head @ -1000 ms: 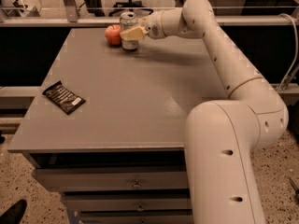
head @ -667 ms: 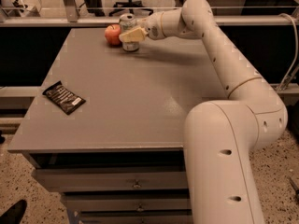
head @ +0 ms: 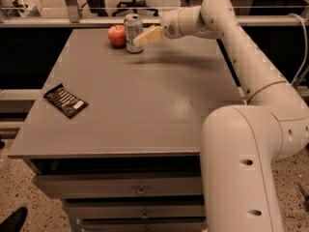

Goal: Move 7up can near apple

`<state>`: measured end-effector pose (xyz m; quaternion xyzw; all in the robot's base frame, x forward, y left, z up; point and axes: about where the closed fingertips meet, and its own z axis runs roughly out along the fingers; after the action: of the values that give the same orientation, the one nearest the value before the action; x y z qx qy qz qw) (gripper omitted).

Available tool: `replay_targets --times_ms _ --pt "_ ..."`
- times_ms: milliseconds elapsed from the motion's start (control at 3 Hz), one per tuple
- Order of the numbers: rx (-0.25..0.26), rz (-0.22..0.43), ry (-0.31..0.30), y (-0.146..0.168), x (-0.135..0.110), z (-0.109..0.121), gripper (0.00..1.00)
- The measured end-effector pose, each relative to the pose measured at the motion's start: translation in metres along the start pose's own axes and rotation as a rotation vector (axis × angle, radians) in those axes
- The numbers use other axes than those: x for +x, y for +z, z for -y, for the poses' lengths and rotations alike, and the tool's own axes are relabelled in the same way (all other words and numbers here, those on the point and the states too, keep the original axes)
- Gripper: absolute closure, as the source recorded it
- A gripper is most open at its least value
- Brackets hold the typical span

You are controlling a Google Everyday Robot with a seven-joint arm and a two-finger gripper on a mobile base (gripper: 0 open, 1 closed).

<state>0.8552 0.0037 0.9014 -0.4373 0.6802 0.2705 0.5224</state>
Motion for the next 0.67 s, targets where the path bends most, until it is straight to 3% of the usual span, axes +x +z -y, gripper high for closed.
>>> replay_targets --times_ms 333,667 --pt "0.026 -0.008 -0.055 -0.052 -0.016 0.002 0.0" --pt "0.066 0.041 -0.065 -0.123 -0.038 -0.003 0.0"
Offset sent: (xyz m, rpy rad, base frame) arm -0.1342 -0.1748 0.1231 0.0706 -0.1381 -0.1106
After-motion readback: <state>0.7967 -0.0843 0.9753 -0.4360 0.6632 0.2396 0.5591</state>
